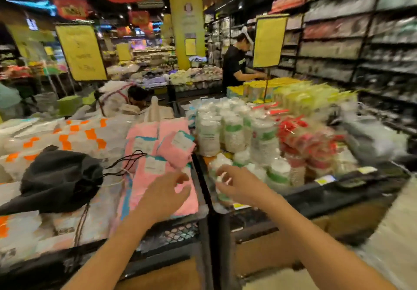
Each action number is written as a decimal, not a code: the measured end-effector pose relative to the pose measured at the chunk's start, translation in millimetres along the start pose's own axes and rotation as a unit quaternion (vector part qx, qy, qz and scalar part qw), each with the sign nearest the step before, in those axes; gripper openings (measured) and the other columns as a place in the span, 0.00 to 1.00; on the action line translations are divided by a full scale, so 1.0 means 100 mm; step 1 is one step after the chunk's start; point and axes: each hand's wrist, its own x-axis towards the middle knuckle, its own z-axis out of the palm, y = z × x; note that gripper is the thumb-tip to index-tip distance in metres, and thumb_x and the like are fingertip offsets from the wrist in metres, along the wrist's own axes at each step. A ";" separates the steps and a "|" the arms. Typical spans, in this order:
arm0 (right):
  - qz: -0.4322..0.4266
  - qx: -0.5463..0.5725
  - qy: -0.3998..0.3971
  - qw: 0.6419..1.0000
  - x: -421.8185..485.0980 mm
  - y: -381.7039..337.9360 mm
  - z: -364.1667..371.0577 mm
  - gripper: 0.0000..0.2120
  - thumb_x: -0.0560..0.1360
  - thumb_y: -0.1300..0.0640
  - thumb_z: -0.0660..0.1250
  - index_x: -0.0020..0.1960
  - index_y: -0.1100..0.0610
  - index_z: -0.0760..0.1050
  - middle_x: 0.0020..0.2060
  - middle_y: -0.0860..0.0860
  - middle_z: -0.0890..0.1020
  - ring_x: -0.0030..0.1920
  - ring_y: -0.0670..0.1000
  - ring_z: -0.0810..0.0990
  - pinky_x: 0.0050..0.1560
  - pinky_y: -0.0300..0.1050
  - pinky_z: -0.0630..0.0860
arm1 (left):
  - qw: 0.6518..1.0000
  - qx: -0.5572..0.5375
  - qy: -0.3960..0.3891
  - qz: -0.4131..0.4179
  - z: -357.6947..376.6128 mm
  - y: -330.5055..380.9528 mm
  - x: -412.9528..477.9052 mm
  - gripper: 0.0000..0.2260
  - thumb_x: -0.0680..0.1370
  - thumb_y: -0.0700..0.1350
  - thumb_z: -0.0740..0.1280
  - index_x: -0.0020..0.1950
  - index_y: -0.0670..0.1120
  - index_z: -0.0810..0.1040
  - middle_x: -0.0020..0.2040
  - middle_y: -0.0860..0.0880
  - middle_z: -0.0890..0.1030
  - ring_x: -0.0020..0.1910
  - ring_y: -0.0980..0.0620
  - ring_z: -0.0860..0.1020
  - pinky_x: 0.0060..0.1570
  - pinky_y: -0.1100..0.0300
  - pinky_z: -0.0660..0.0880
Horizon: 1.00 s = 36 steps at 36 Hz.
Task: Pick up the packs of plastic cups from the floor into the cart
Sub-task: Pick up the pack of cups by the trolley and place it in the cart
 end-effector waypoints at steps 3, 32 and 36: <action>0.062 0.009 0.020 0.998 -0.47 0.72 -0.45 0.19 0.83 0.48 0.63 0.72 0.53 0.73 0.63 0.54 0.81 0.61 0.57 0.81 0.61 0.53 0.78 | 0.997 -0.003 -0.048 0.060 0.58 0.76 0.24 0.12 0.76 0.53 0.65 0.57 0.52 0.79 0.52 0.55 0.81 0.54 0.53 0.78 0.54 0.57 0.73; 0.517 0.059 0.255 0.815 -3.18 5.17 -2.09 0.19 0.82 0.48 0.65 0.71 0.52 0.73 0.61 0.52 0.81 0.60 0.54 0.81 0.60 0.51 0.78 | 0.843 -0.033 -0.360 0.398 4.73 5.40 1.32 0.15 0.79 0.53 0.64 0.64 0.53 0.75 0.55 0.54 0.80 0.54 0.55 0.77 0.54 0.58 0.75; 0.551 0.071 0.274 0.785 -2.94 5.67 -2.26 0.19 0.82 0.50 0.66 0.70 0.54 0.74 0.60 0.53 0.81 0.62 0.55 0.80 0.62 0.49 0.75 | 0.833 -0.034 -0.380 0.401 5.19 5.69 1.78 0.17 0.78 0.53 0.64 0.66 0.52 0.74 0.59 0.53 0.79 0.55 0.55 0.78 0.57 0.55 0.75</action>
